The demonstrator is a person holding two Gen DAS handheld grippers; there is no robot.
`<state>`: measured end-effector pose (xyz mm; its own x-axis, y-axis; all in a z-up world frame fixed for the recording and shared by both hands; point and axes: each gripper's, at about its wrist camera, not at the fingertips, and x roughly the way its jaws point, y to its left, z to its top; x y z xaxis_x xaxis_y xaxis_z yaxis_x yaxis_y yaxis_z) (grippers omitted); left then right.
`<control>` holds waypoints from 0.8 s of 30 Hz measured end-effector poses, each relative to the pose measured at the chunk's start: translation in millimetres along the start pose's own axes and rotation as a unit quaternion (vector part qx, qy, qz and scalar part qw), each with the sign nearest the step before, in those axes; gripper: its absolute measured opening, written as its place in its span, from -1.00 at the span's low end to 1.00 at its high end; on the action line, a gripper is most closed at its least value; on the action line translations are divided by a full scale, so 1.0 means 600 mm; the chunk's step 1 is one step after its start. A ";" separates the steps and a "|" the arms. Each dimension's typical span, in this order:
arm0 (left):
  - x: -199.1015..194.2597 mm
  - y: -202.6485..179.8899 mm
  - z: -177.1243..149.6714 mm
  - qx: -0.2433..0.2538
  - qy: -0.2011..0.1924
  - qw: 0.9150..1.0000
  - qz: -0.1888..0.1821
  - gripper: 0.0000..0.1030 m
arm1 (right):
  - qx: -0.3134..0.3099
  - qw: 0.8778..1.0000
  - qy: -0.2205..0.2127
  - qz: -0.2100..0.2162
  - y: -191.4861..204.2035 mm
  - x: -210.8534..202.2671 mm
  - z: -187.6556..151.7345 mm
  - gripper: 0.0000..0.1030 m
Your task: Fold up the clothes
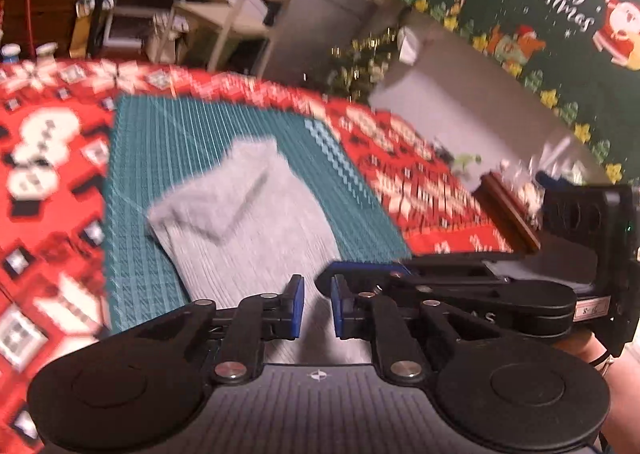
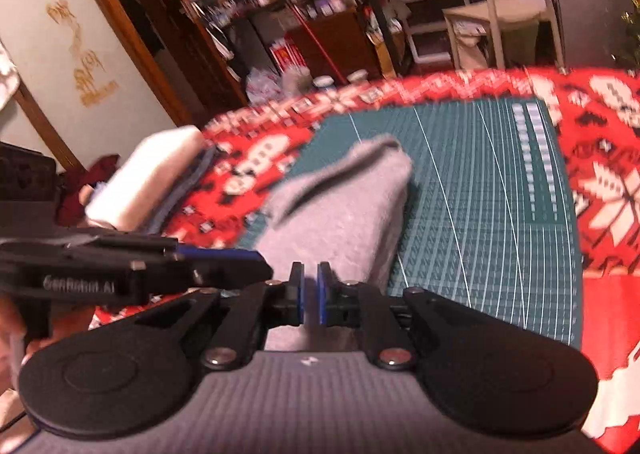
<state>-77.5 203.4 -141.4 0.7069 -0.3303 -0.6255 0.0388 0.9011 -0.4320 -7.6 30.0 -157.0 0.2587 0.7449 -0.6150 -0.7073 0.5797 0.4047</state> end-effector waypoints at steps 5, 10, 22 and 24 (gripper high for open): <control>-0.005 -0.007 -0.023 0.000 -0.002 1.000 0.017 -0.74 | 0.023 1.000 0.008 -0.001 -0.027 -0.002 -0.021 -0.94; -0.035 -0.023 -0.021 -0.007 -0.020 1.000 0.016 -0.73 | 0.002 1.000 -0.018 -0.006 -0.013 -0.028 0.004 -0.83; -0.034 -0.041 -0.065 -0.008 0.001 1.000 0.020 -0.73 | 0.014 1.000 -0.014 -0.022 -0.043 0.028 0.043 -0.95; -0.048 -0.040 -0.061 -0.015 -0.007 1.000 0.018 -0.73 | 0.016 1.000 -0.017 -0.021 -0.040 0.016 0.047 -0.84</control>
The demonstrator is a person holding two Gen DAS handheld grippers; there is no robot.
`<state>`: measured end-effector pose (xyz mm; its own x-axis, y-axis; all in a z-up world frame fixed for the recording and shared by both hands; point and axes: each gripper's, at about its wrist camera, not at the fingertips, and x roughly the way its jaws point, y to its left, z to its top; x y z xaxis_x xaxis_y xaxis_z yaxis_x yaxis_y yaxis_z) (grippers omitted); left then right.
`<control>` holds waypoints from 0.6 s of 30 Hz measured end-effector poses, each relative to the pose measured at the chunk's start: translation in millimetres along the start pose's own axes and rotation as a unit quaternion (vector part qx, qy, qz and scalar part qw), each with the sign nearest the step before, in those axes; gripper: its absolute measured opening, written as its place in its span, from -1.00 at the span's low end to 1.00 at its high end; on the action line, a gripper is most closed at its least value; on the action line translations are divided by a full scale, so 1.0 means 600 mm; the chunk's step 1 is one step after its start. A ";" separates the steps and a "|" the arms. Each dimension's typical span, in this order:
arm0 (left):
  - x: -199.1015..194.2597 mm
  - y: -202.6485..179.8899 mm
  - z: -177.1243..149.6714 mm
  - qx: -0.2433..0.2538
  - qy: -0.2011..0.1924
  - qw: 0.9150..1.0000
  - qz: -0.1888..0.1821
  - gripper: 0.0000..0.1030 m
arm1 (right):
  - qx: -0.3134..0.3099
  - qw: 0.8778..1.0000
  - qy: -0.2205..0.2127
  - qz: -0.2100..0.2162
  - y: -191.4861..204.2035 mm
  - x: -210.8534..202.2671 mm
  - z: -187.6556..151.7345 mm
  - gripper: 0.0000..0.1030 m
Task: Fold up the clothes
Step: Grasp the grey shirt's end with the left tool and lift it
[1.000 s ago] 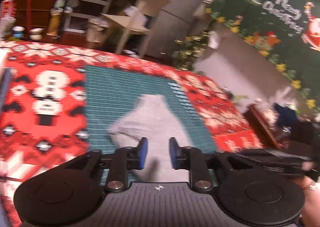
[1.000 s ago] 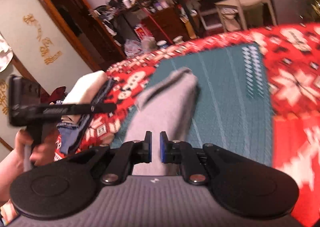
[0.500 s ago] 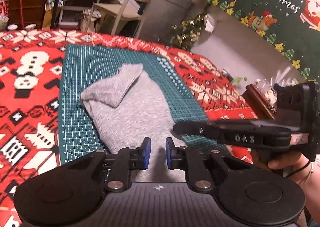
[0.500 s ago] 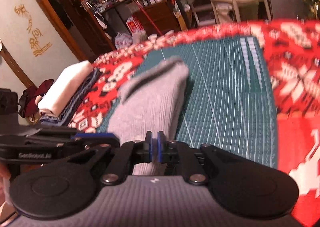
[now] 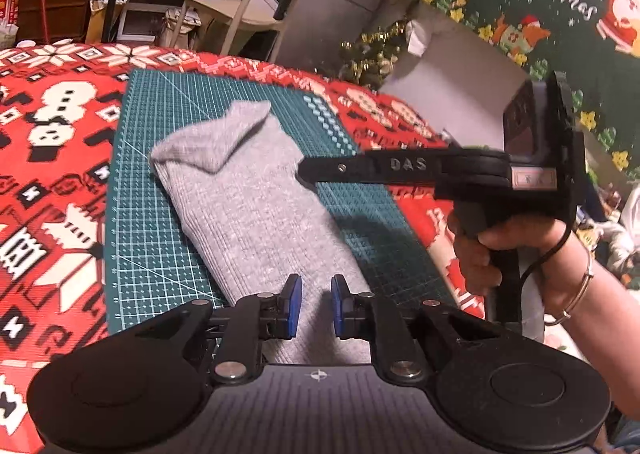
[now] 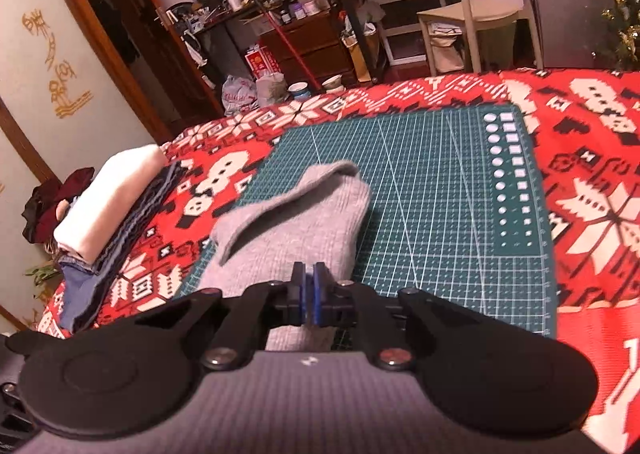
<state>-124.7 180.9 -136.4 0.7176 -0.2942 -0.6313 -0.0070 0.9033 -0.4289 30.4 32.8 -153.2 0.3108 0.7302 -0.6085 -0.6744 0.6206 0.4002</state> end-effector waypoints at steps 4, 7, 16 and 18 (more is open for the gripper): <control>-0.022 0.031 0.024 -0.038 -0.034 0.999 0.006 -0.66 | -0.007 1.000 0.013 0.025 0.015 -0.022 -0.013 -0.81; -0.018 0.083 0.047 -0.088 -0.050 0.994 0.033 -0.50 | -0.012 0.999 0.021 0.032 0.026 -0.037 -0.032 -0.80; 0.046 0.200 0.112 -0.226 -0.027 0.974 0.018 -0.34 | 0.014 0.999 0.027 0.041 0.023 -0.056 -0.063 -0.80; 0.060 0.213 0.118 -0.248 -0.018 0.969 0.012 -0.34 | 0.020 0.999 0.026 0.042 0.020 -0.056 -0.062 -0.80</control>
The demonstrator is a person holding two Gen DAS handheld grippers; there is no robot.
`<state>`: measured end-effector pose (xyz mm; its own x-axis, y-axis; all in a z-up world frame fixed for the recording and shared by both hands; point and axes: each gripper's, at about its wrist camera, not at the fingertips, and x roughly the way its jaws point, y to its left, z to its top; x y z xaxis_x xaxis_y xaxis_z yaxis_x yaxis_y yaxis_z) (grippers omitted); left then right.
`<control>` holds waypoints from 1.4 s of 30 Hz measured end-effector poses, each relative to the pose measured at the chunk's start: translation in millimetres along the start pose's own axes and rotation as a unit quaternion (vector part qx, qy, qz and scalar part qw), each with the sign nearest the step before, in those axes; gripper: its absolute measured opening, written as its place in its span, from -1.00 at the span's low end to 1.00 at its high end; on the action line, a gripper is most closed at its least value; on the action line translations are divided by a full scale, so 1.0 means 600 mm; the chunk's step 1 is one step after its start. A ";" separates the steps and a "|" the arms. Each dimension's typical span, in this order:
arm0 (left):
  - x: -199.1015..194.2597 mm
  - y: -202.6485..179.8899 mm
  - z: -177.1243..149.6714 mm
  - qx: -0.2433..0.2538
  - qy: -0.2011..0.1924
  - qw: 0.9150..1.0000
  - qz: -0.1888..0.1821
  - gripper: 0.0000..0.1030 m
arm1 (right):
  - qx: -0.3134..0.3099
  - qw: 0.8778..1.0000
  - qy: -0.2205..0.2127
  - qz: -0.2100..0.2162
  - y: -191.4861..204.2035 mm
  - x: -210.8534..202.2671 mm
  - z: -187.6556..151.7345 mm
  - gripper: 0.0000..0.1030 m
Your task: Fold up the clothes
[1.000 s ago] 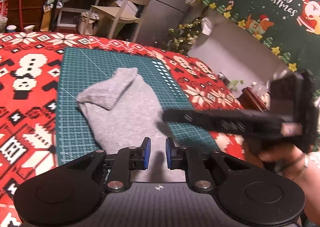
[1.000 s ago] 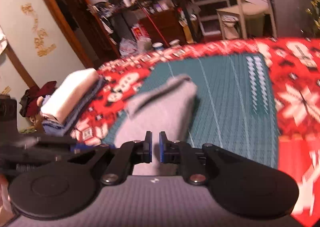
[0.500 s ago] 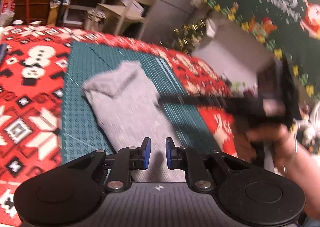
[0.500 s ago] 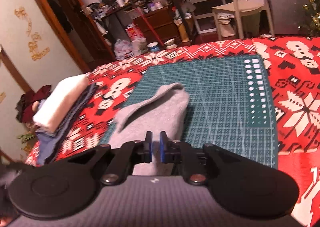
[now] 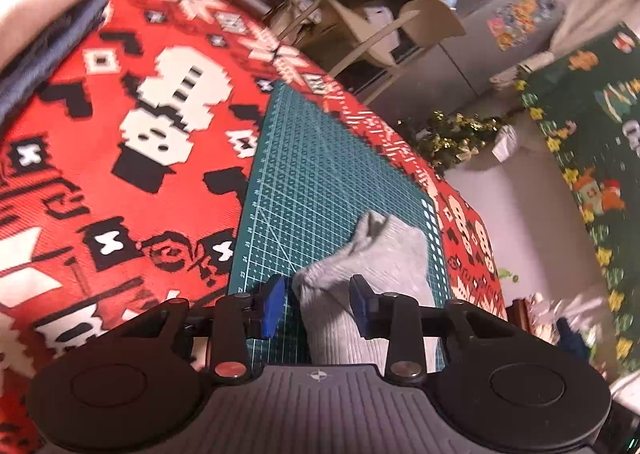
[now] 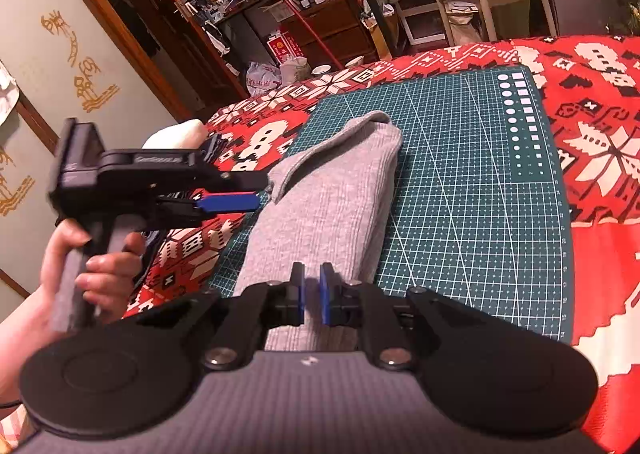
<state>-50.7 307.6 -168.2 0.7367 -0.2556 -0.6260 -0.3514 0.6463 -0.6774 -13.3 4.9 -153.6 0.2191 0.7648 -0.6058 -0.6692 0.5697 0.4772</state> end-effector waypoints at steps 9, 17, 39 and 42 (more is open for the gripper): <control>0.010 0.026 0.027 -0.034 0.021 0.998 -0.054 -0.80 | 0.012 1.000 0.003 0.000 -0.016 0.008 0.004 -0.80; -0.015 0.040 0.021 -0.056 0.018 0.996 -0.060 -0.31 | 0.031 1.000 0.000 -0.003 -0.019 -0.007 -0.008 -0.64; -0.091 -0.015 -0.156 0.058 0.097 0.993 -0.023 -0.25 | 0.091 0.992 0.074 0.051 0.017 -0.003 -0.111 -0.80; -0.107 -0.014 -0.155 0.059 0.094 0.994 -0.022 -0.25 | 0.088 0.992 0.076 0.057 0.037 -0.002 -0.127 -0.80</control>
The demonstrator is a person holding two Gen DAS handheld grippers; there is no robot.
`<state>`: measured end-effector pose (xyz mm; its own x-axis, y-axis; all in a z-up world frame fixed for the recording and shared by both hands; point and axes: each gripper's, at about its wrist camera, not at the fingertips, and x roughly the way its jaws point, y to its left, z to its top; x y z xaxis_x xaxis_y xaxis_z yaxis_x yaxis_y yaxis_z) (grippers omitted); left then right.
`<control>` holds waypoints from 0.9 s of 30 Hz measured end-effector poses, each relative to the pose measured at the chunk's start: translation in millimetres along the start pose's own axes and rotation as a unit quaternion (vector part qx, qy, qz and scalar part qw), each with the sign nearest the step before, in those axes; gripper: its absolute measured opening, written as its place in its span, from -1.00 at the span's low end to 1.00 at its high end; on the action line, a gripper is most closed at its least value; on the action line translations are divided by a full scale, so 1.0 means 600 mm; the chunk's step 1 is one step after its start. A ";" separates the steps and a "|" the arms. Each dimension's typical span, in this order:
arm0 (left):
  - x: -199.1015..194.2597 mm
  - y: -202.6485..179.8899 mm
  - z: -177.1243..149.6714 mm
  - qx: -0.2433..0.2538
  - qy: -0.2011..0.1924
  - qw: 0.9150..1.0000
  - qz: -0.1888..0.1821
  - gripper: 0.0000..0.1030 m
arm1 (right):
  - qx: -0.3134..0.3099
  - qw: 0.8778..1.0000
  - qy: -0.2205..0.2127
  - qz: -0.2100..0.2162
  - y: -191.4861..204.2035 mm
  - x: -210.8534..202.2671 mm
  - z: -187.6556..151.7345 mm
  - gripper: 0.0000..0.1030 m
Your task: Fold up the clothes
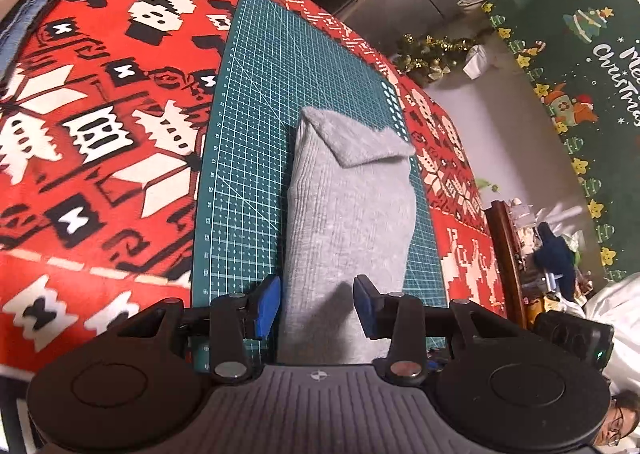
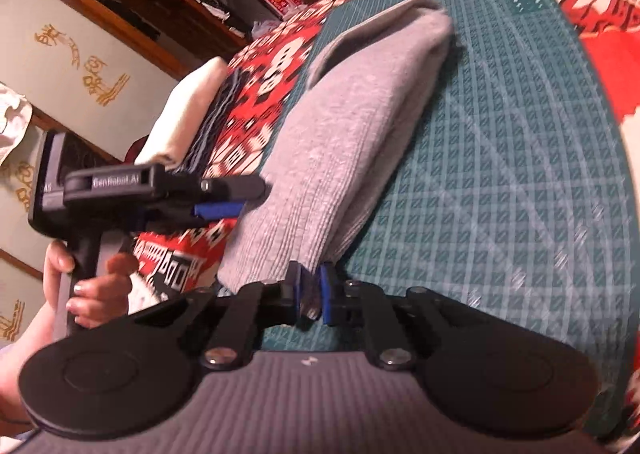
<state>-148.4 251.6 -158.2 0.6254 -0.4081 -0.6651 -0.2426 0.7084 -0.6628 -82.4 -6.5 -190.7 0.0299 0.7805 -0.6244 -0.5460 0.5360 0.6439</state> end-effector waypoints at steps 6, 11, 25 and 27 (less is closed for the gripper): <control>-0.031 -0.038 -0.002 0.055 -0.051 0.996 0.050 -0.27 | -0.007 0.998 -0.056 -0.012 0.000 -0.044 0.013 -0.70; -0.021 -0.094 0.003 0.118 -0.088 0.987 0.066 -0.48 | -0.004 0.991 -0.125 -0.055 -0.028 -0.060 0.068 -0.70; 0.066 -0.149 -0.017 0.234 -0.056 0.963 0.119 -0.53 | 0.121 0.976 -0.178 -0.020 -0.145 -0.007 0.182 -0.98; 0.071 -0.145 -0.018 0.240 -0.054 0.961 0.126 -0.53 | 0.105 0.977 -0.183 -0.013 -0.138 -0.006 0.197 -0.98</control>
<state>-108.8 166.1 -132.6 0.6711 -0.1458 -0.7269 -0.0415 0.9716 -0.2331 61.4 -15.4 -189.5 0.3605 0.8081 -0.4658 -0.3590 0.5811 0.7303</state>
